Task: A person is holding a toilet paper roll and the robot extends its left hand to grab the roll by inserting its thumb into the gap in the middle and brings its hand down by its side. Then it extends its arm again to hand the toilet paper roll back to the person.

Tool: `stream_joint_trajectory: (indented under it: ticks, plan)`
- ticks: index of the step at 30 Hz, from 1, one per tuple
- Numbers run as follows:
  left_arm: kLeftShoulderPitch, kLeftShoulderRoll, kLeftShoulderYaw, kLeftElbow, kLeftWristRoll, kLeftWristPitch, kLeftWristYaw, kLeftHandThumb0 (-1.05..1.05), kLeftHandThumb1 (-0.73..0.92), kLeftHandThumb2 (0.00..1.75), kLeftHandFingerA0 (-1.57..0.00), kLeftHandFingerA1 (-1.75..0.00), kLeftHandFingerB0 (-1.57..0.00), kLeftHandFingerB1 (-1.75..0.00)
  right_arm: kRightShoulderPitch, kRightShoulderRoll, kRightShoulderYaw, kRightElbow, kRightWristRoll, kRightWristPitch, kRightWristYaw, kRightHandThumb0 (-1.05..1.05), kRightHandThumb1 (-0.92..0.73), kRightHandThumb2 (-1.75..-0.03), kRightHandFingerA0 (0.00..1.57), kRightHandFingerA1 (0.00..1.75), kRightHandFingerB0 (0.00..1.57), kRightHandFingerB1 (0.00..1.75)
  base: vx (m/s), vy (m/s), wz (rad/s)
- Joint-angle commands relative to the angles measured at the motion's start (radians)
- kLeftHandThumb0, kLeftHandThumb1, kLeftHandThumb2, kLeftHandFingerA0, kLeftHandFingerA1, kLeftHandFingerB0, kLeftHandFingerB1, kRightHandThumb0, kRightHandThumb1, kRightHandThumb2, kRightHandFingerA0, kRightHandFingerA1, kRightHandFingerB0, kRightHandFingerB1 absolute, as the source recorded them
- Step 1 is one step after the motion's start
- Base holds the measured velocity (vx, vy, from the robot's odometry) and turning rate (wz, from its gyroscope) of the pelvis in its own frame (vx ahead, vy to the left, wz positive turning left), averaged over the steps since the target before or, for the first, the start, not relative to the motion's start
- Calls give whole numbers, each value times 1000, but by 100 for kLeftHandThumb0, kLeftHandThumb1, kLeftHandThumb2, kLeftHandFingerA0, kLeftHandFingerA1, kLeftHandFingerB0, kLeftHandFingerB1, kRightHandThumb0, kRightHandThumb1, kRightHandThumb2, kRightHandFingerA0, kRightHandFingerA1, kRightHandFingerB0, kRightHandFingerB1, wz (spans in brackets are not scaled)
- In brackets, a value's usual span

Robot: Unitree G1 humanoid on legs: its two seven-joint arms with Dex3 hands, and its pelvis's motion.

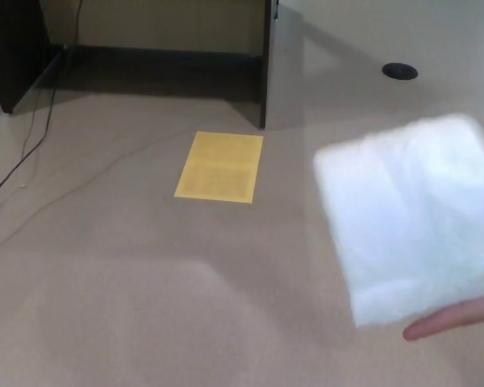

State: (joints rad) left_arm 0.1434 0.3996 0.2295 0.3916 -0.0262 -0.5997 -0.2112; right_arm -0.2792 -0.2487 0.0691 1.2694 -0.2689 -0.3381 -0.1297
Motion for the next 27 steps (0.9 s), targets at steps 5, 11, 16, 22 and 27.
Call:
stream_joint_trajectory:
  ticks: [5, 11, 16, 22, 27]
  plan:
    - [-268, 72, -98, -719, -87, 342, -70, -52, 37, 65, -11, -38, -7, -22, -21, -17, -9, 3, 10, -22, -7, -32, -58, -58, 63, 48, 32, 31, 0, 0, 0]
    - [-409, 36, -198, -869, -72, 502, -78, -52, 35, 65, -9, -38, -7, -21, -28, -18, -6, 0, 6, -15, -10, -34, -58, -58, 61, 47, 31, 31, 0, 0, 0]
    - [-546, -25, -302, -880, -9, 610, -89, -55, 35, 62, -9, -34, -9, -23, -40, -16, -10, 2, 7, -14, -16, -33, -57, -58, 65, 46, 32, 31, 0, 0, 0]
    - [-647, -107, -413, -771, 114, 554, -88, -58, 37, 66, -8, -36, -7, -28, -20, 0, -11, 5, 9, -20, -25, -32, -57, -58, 65, 48, 33, 32, 0, 0, 0]
    - [-700, -155, -486, -744, 164, 590, -78, -53, 36, 74, -4, -39, -2, -22, -7, 12, -1, 4, 0, -22, -32, -34, -58, -58, 62, 48, 32, 31, 0, 0, 0]
